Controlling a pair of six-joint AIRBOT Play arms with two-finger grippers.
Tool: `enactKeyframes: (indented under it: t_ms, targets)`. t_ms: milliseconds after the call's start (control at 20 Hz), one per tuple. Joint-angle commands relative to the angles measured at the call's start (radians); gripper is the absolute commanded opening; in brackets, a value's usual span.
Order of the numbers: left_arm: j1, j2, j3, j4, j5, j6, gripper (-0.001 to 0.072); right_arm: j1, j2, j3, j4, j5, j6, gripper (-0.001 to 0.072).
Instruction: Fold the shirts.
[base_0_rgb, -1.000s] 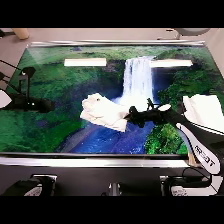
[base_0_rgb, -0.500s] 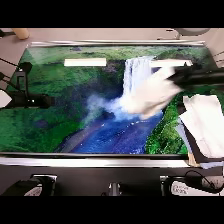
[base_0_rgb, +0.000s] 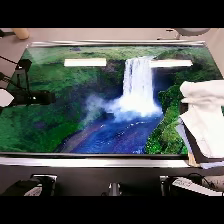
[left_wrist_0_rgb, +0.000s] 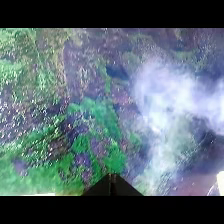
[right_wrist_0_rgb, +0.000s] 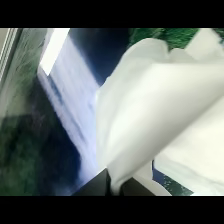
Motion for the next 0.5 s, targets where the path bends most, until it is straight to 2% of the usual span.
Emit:
enactKeyframes:
  t_ms: [0, 150, 300, 400, 450]
  targets:
    - [0.0, -0.001, 0.0, -0.021, 0.024, 0.001, 0.0023, -0.111, 0.009, -0.001, -0.146, 0.067, 0.051, 0.0014]
    - [0.0, -0.001, 0.0, -0.024, 0.029, 0.001, 0.0022, -0.11, 0.072, -0.161, -0.255, 0.067, 0.011, 0.0015]
    - [0.0, -0.001, 0.0, -0.038, 0.032, 0.001, 0.0023, -0.11, 0.2, -0.5, -0.483, 0.066, -0.082, 0.0015]
    - [-0.002, -0.001, 0.0, -0.054, 0.032, 0.002, 0.0023, -0.112, 0.295, -0.753, -0.539, -0.003, -0.069, 0.0028]
    - [-0.007, -0.001, 0.0, -0.057, 0.032, 0.001, 0.0023, -0.111, 0.324, -0.841, -0.537, -0.056, -0.071, 0.0208]
